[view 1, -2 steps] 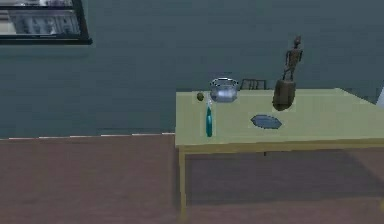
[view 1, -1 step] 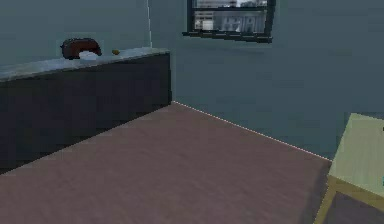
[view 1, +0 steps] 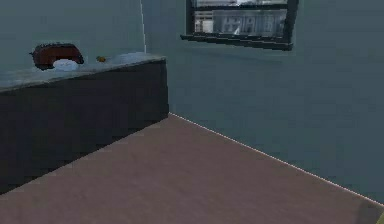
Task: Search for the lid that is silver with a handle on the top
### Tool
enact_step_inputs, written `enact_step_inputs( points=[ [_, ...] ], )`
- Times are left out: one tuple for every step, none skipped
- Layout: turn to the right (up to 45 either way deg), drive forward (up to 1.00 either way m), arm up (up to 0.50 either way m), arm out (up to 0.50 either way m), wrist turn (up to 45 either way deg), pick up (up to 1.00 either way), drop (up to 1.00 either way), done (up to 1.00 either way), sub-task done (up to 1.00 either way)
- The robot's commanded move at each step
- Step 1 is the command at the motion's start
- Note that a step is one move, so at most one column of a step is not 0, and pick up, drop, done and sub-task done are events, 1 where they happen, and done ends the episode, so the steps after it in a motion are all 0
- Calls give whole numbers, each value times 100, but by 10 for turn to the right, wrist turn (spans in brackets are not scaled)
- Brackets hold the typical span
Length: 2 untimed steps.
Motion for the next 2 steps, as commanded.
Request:
enact_step_inputs(
  points=[
    [-420, 0, 0, 0, 0, 0, 0, 0, 0],
    [0, 100, 0, 0, 0, 0, 0, 0, 0]
  ],
)
